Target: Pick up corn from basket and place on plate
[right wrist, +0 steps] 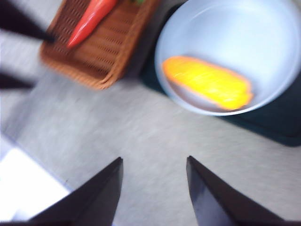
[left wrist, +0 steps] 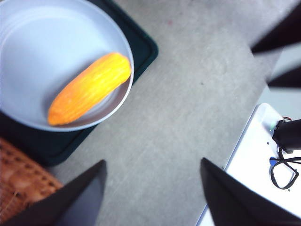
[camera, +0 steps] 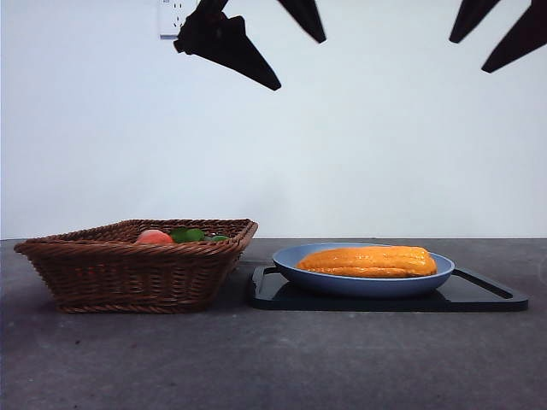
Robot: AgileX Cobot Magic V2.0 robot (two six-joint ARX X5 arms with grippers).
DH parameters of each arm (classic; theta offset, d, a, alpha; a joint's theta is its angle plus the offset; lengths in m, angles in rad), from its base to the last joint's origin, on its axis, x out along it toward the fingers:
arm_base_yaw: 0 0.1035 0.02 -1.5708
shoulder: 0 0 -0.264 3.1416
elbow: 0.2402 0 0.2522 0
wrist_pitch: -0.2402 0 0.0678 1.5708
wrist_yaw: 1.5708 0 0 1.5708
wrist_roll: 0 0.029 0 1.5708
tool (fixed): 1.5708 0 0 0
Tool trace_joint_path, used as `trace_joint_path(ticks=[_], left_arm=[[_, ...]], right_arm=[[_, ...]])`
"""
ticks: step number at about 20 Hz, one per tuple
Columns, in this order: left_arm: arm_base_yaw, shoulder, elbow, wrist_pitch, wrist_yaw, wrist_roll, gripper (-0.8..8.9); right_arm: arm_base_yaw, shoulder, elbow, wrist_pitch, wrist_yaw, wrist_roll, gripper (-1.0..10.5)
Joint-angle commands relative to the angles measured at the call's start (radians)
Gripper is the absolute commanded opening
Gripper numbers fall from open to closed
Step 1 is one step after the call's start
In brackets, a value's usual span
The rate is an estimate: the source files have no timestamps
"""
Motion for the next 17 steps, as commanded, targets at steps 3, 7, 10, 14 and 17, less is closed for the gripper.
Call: trace_joint_path(ticks=[3,7,10,14,17], left_arm=[[0.007,0.008,0.027,-0.026,-0.001,0.027,1.28],[0.01,0.008,0.027,-0.047,-0.001,0.05,0.07],[0.01,0.008,0.027,-0.041,-0.001,0.05,0.08],[0.01,0.008,0.027,-0.035,0.0,0.05,0.08],[0.01,0.008,0.027,0.0,0.0,0.05,0.08]], right_arm=[[0.063,0.003,-0.022,0.007,0.079,-0.015,0.7],[0.093,0.003,-0.06,0.04,0.098,-0.023,0.0],[0.093,0.003,-0.071,0.053,0.097,0.005,0.0],[0.089,0.003,-0.071,0.055,0.098,0.029,0.0],[0.074,0.003,-0.071,0.055,0.098,0.029,0.0]])
